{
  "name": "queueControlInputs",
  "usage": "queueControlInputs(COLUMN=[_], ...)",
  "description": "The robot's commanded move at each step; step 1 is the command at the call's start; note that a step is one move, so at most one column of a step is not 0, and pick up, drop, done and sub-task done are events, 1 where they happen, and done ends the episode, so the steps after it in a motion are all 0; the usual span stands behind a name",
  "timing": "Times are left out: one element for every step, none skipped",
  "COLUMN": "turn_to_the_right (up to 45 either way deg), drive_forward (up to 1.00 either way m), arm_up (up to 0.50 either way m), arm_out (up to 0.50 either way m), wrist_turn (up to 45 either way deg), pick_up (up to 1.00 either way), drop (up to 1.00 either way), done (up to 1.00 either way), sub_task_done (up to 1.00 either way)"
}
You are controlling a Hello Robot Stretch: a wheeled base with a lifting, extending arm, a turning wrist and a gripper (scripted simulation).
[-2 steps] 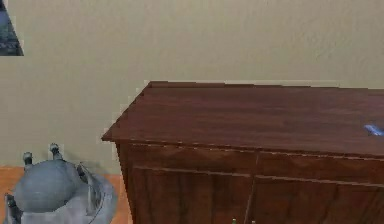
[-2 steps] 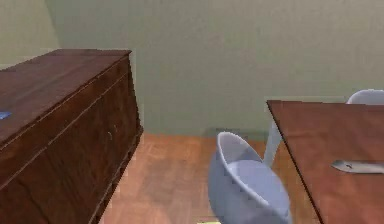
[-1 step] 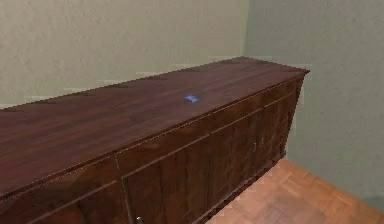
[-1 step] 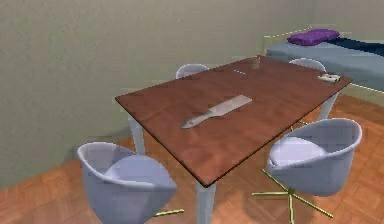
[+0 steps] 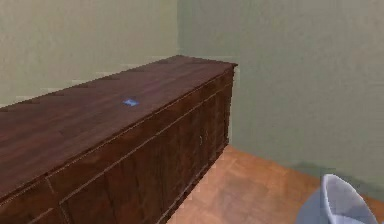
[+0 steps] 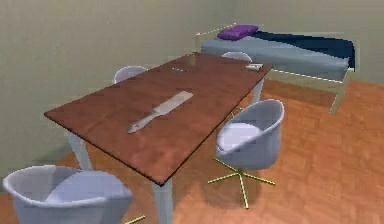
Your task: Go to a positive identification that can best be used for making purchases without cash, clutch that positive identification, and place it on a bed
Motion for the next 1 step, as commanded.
queueControlInputs(turn_to_the_right=[0.0], drive_forward=[0.65], arm_up=[0.00], arm_out=[0.00], wrist_turn=[0.0], pick_up=[0.00], drop=[0.00], done=[0.00], sub_task_done=[0.00])
